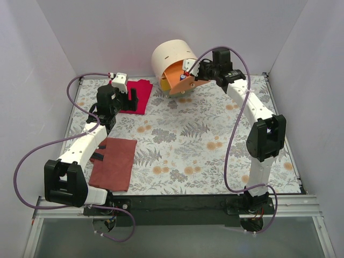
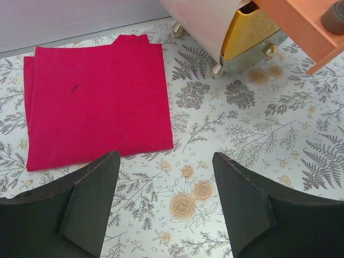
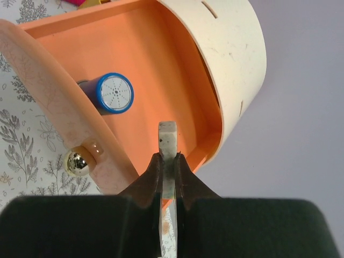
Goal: Sort the stationery into containers
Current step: Place the stationery in the drawer, then close the drawer in the storage box.
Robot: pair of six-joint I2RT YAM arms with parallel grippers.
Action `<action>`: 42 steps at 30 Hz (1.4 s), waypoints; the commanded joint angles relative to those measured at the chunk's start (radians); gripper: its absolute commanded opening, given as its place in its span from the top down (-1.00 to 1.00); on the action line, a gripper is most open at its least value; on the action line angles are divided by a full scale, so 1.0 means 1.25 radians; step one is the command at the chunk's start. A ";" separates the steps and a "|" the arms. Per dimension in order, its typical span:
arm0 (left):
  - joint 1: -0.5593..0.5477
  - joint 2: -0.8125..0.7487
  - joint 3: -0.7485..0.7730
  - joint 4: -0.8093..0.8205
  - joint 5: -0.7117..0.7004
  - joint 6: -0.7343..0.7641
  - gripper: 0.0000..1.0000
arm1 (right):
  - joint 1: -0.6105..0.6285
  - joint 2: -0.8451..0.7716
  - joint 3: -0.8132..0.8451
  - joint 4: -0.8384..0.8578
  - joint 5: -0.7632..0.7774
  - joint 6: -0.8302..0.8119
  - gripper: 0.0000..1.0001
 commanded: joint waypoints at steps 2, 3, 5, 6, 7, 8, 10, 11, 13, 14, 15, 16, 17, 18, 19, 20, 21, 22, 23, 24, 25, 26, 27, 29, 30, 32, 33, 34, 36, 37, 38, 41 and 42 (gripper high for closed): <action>0.004 -0.020 0.009 0.004 0.006 -0.009 -0.39 | 0.019 -0.024 -0.011 0.056 0.003 0.000 0.75; 0.004 -0.019 0.009 0.006 0.010 -0.010 -0.39 | 0.022 -0.021 -0.013 0.059 0.005 0.001 0.67; 0.005 -0.016 0.009 0.005 0.015 -0.012 -0.40 | 0.024 -0.021 -0.027 0.090 0.025 0.019 0.29; 0.004 -0.015 0.010 0.007 0.017 -0.012 -0.39 | 0.025 -0.027 -0.032 0.106 0.038 0.027 0.23; 0.004 -0.014 0.011 0.007 0.017 -0.012 -0.39 | 0.025 -0.031 -0.037 0.126 0.052 0.035 0.13; 0.004 -0.013 0.013 0.009 0.017 -0.012 -0.39 | 0.025 -0.036 -0.045 0.137 0.062 0.040 0.08; 0.005 -0.013 0.010 0.010 0.020 -0.014 -0.39 | 0.025 -0.057 -0.061 0.175 0.098 0.059 -0.03; 0.004 -0.014 0.008 0.012 0.020 -0.014 -0.39 | 0.023 -0.067 -0.082 0.187 0.108 0.067 -0.04; 0.004 -0.014 0.003 0.012 0.023 -0.016 -0.40 | 0.019 -0.105 -0.102 0.208 0.114 0.089 -0.05; 0.004 -0.016 0.002 0.012 0.026 -0.017 -0.39 | 0.014 -0.119 -0.114 0.212 0.107 0.103 -0.02; 0.004 -0.019 -0.003 0.012 0.026 -0.017 -0.39 | 0.012 -0.151 -0.137 0.212 0.096 0.127 0.04; 0.004 -0.020 -0.003 0.015 0.026 -0.016 -0.39 | 0.007 -0.167 -0.157 0.212 0.061 0.136 0.20; 0.005 -0.021 -0.006 0.014 0.026 -0.017 -0.39 | 0.003 -0.186 -0.176 0.210 0.042 0.137 0.31; 0.004 -0.022 -0.009 0.014 0.025 -0.017 -0.39 | 0.003 -0.220 -0.224 0.208 0.022 0.136 0.42; 0.004 -0.024 -0.011 0.015 0.025 -0.017 -0.39 | 0.003 -0.236 -0.244 0.201 -0.017 0.133 0.76; 0.004 -0.024 -0.013 0.014 0.025 -0.017 -0.39 | 0.003 -0.249 -0.260 0.192 -0.039 0.133 0.93; 0.004 -0.024 -0.014 0.014 0.026 -0.017 -0.39 | 0.003 -0.262 -0.273 0.177 -0.058 0.130 0.97; 0.004 -0.025 -0.017 0.015 0.026 -0.018 -0.39 | 0.003 -0.264 -0.282 0.147 -0.088 0.138 0.97; 0.004 -0.025 -0.016 0.014 0.027 -0.020 -0.39 | 0.003 -0.262 -0.278 0.133 -0.096 0.148 0.97; 0.005 -0.025 -0.017 0.014 0.027 -0.019 -0.39 | 0.004 -0.249 -0.272 0.119 -0.103 0.163 0.97; 0.004 -0.027 -0.018 0.014 0.027 -0.021 -0.39 | 0.003 -0.240 -0.249 0.092 -0.111 0.174 0.97; 0.004 -0.028 -0.019 0.014 0.027 -0.020 -0.39 | 0.004 -0.231 -0.236 0.077 -0.117 0.186 0.97; 0.005 -0.030 -0.019 0.015 0.027 -0.020 -0.39 | 0.003 -0.208 -0.223 0.063 -0.119 0.191 0.97; 0.005 -0.033 -0.022 0.012 0.025 -0.019 -0.39 | 0.004 -0.188 -0.184 0.030 -0.128 0.206 0.97; 0.004 -0.033 -0.023 0.010 0.023 -0.018 -0.39 | 0.003 -0.168 -0.171 0.020 -0.129 0.206 0.97; 0.004 -0.039 -0.024 0.009 0.021 -0.015 -0.39 | 0.004 -0.153 -0.147 0.006 -0.134 0.209 0.97; 0.005 -0.042 -0.027 0.009 0.016 -0.012 -0.39 | 0.003 -0.141 -0.142 0.004 -0.134 0.212 0.97; 0.004 -0.042 -0.028 0.009 0.014 -0.012 -0.39 | 0.003 -0.133 -0.136 0.001 -0.134 0.212 0.97; 0.004 -0.047 -0.034 0.007 0.011 -0.011 -0.39 | 0.004 -0.113 -0.118 -0.008 -0.127 0.210 0.97; 0.004 -0.048 -0.035 0.007 0.011 -0.011 -0.39 | 0.006 -0.106 -0.110 -0.012 -0.123 0.207 0.97; 0.004 -0.048 -0.035 0.006 0.010 -0.011 -0.39 | 0.007 -0.093 -0.105 -0.013 -0.119 0.203 0.97; 0.005 -0.047 -0.035 0.006 0.009 -0.009 -0.39 | 0.006 -0.068 -0.085 -0.012 -0.111 0.202 0.97; 0.004 -0.047 -0.034 0.006 0.009 -0.010 -0.39 | 0.007 -0.059 -0.069 -0.006 -0.111 0.205 0.97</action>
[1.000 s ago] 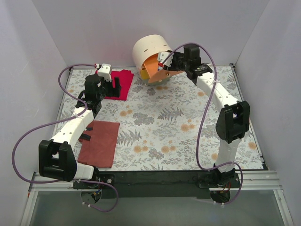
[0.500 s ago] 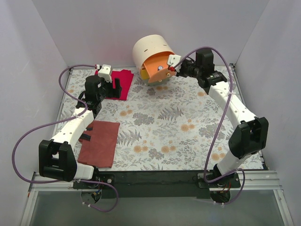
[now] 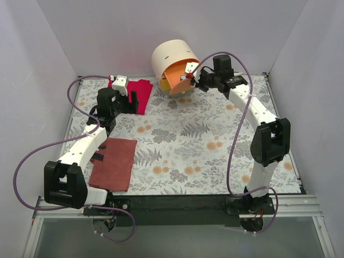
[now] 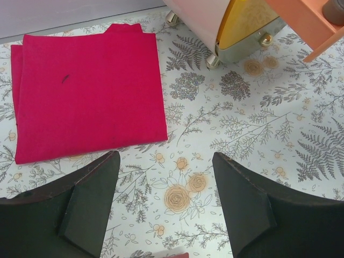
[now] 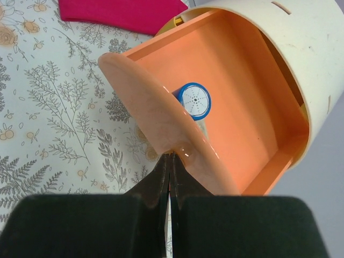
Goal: Sort the stationery into containers
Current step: Close the drawer in the storage box.
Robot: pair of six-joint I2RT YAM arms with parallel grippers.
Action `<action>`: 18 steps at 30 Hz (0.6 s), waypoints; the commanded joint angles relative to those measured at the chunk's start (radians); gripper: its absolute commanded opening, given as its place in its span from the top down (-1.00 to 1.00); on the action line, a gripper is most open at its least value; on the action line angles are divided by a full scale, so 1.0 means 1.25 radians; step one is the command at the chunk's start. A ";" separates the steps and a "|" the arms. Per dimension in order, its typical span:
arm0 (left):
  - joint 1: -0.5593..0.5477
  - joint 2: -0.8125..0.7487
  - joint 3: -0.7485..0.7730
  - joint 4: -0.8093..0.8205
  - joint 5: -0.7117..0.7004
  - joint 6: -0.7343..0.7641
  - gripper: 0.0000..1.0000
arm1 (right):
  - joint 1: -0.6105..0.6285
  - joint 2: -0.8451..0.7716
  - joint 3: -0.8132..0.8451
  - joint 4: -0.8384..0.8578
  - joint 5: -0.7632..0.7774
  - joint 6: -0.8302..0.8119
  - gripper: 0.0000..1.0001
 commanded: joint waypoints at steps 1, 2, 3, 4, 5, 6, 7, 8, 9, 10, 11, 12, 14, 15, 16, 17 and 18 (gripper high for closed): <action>0.004 -0.031 -0.007 0.006 -0.006 0.004 -0.39 | 0.005 0.026 0.075 0.008 -0.003 0.025 0.97; 0.004 -0.029 -0.007 0.006 -0.005 0.004 -0.39 | 0.005 0.043 0.085 0.013 -0.003 0.034 0.97; 0.004 -0.027 -0.006 0.006 -0.004 0.003 -0.39 | 0.008 0.052 0.092 0.026 0.003 0.041 0.97; 0.004 -0.025 -0.006 0.007 0.000 0.002 -0.39 | 0.010 0.060 0.110 0.035 0.006 0.052 0.97; 0.005 -0.022 -0.004 0.009 0.001 0.000 -0.39 | 0.012 0.079 0.117 0.042 0.013 0.057 0.97; 0.004 -0.021 -0.003 0.010 0.002 0.000 -0.39 | 0.015 0.089 0.125 0.056 0.022 0.060 0.97; 0.005 -0.019 0.001 0.009 0.005 0.000 -0.39 | 0.018 0.098 0.146 0.061 0.024 0.061 0.97; 0.004 -0.019 0.002 0.007 0.003 0.000 -0.39 | 0.019 0.114 0.153 0.068 0.026 0.066 0.97; 0.004 -0.018 0.002 0.009 0.002 0.000 -0.39 | 0.021 0.122 0.163 0.083 0.031 0.068 0.97; 0.004 -0.017 0.003 0.007 0.002 0.002 -0.39 | 0.022 0.130 0.172 0.091 0.032 0.071 0.97; 0.004 -0.017 0.003 0.004 0.002 0.003 -0.39 | 0.022 0.149 0.190 0.097 0.035 0.077 0.97; 0.005 -0.017 0.003 0.004 0.001 0.004 -0.39 | 0.023 0.157 0.200 0.115 0.038 0.083 0.97; 0.004 -0.019 0.001 0.001 -0.003 0.004 -0.39 | 0.023 0.183 0.224 0.135 0.048 0.097 0.97; 0.005 -0.018 0.001 0.000 -0.004 0.005 -0.39 | 0.023 0.192 0.231 0.156 0.054 0.108 0.97; 0.004 -0.017 0.001 0.000 -0.004 0.007 -0.39 | 0.023 0.200 0.239 0.167 0.058 0.115 0.97; 0.004 -0.019 0.001 -0.002 -0.004 0.007 -0.39 | 0.023 0.216 0.254 0.178 0.062 0.120 0.97; 0.004 -0.018 0.001 -0.004 -0.004 0.008 -0.39 | 0.023 0.225 0.261 0.196 0.064 0.130 0.97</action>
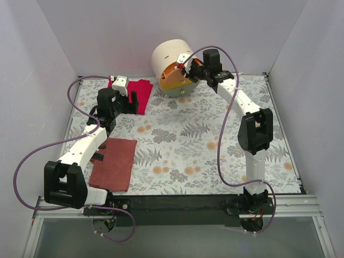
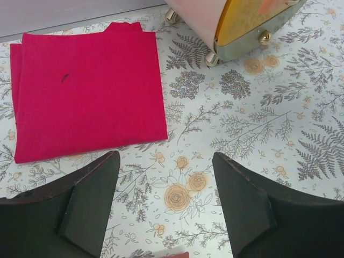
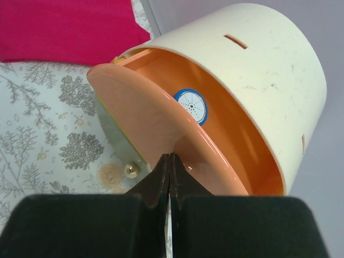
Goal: Sort the stationery into containers
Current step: Close the drawer in the storage box.
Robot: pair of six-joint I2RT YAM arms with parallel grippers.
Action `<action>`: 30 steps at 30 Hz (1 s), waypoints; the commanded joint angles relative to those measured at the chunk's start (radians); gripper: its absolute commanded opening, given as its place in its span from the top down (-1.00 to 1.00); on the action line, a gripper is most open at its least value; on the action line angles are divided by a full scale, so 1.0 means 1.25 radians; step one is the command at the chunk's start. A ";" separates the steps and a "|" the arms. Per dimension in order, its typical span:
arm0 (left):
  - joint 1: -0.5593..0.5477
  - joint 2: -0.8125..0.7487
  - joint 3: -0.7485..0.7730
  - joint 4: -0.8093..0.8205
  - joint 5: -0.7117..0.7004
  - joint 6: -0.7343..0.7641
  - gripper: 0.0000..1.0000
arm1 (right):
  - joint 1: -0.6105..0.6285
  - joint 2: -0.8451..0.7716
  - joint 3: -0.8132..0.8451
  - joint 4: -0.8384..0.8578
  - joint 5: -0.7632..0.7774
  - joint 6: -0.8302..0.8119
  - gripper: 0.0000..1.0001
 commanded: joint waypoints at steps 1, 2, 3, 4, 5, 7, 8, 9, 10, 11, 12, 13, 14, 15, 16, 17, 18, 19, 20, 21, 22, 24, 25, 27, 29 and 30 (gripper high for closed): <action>0.005 -0.016 0.005 -0.004 -0.005 0.007 -0.39 | 0.000 0.038 0.069 0.108 0.029 0.051 0.95; 0.004 -0.015 0.008 -0.004 -0.005 0.007 -0.39 | 0.000 0.052 0.076 0.114 0.033 0.052 0.95; 0.005 -0.013 0.009 -0.003 -0.005 0.007 -0.39 | 0.001 0.058 0.085 0.133 0.042 0.055 0.94; 0.004 -0.011 0.009 -0.004 -0.005 0.008 -0.39 | 0.002 0.063 0.087 0.142 0.049 0.057 0.94; 0.005 -0.008 0.009 -0.004 -0.005 0.008 -0.39 | 0.004 0.071 0.088 0.155 0.054 0.060 0.92; 0.004 -0.003 0.012 -0.001 -0.004 0.008 -0.39 | 0.006 0.079 0.092 0.193 0.068 0.072 0.88; 0.005 0.000 0.010 0.002 -0.003 0.008 -0.39 | 0.005 0.086 0.095 0.204 0.074 0.078 0.86; 0.005 0.001 0.010 0.003 -0.003 0.007 -0.39 | 0.006 0.090 0.095 0.221 0.079 0.083 0.85; 0.004 0.005 0.010 0.006 -0.002 0.007 -0.39 | 0.007 0.093 0.099 0.228 0.083 0.090 0.81; 0.004 0.008 0.012 0.007 0.001 0.006 -0.39 | 0.007 0.098 0.100 0.233 0.086 0.099 0.79; 0.005 0.011 0.012 0.010 0.002 0.004 -0.39 | 0.009 0.101 0.103 0.245 0.087 0.104 0.78; 0.004 0.013 0.013 0.008 0.002 0.006 -0.39 | 0.009 0.103 0.104 0.249 0.088 0.106 0.77; 0.004 0.017 0.014 0.011 0.003 0.004 -0.39 | 0.010 0.106 0.104 0.253 0.089 0.109 0.76; 0.004 0.018 0.015 0.012 0.003 0.004 -0.39 | 0.010 0.109 0.105 0.258 0.092 0.111 0.77; 0.005 0.021 0.017 0.012 0.003 0.004 -0.39 | 0.010 0.109 0.106 0.258 0.093 0.112 0.76; 0.004 0.024 0.018 0.013 0.006 0.004 -0.39 | 0.011 0.106 0.105 0.257 0.094 0.116 0.76; 0.004 0.025 0.019 0.013 0.004 0.004 -0.39 | 0.011 0.101 0.104 0.241 0.094 0.121 0.77; 0.004 0.028 0.021 0.013 0.002 0.004 -0.39 | 0.010 0.090 0.094 0.230 0.095 0.121 0.78; 0.004 0.029 0.024 0.013 -0.002 0.004 -0.39 | 0.010 0.053 0.056 0.221 0.097 0.119 0.79; 0.004 0.035 0.025 0.014 -0.013 0.004 -0.39 | 0.005 0.029 0.021 0.216 0.095 0.115 0.81; 0.004 0.040 0.026 0.014 -0.018 0.004 -0.39 | -0.010 0.002 -0.011 0.217 0.082 0.116 0.85; 0.005 0.063 0.036 0.035 -0.021 0.006 -0.39 | -0.033 -0.077 -0.094 0.219 0.055 0.132 0.88; 0.004 0.074 0.042 0.043 -0.025 0.006 -0.39 | -0.060 -0.098 -0.114 0.219 0.049 0.158 0.88; 0.004 0.100 0.066 0.068 -0.035 -0.002 -0.38 | -0.092 -0.138 -0.154 0.222 0.041 0.190 0.90; 0.005 0.158 0.100 0.076 -0.062 -0.027 -0.22 | -0.137 -0.151 -0.164 0.227 0.046 0.239 0.91; 0.004 0.180 0.140 0.076 -0.066 -0.037 -0.13 | -0.151 -0.147 -0.164 0.236 0.050 0.255 0.92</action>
